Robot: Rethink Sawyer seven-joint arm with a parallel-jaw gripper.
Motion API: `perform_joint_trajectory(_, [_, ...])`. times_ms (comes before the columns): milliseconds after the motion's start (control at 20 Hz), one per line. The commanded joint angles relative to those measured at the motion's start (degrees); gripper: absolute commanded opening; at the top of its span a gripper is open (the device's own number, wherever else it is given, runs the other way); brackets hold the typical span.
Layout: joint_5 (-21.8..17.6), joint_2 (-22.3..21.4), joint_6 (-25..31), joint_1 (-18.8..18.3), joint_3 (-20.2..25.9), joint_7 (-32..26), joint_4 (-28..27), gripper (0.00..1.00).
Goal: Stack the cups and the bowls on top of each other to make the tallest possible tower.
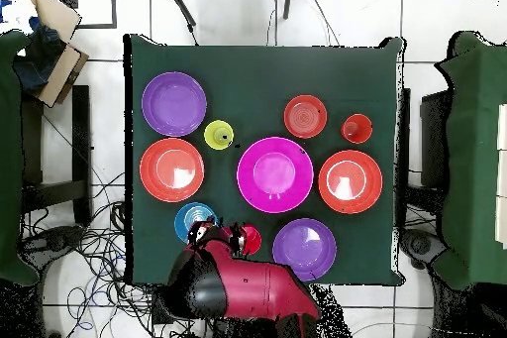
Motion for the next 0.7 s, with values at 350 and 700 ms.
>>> perform_joint_trajectory(350, [0.82, -3.10, 11.97, -5.91, 12.59, -1.17, -2.18, 1.00])
perform_joint_trajectory(700, [-0.69, -3.01, 10.87, -10.09, 13.07, -0.62, -2.88, 1.00])
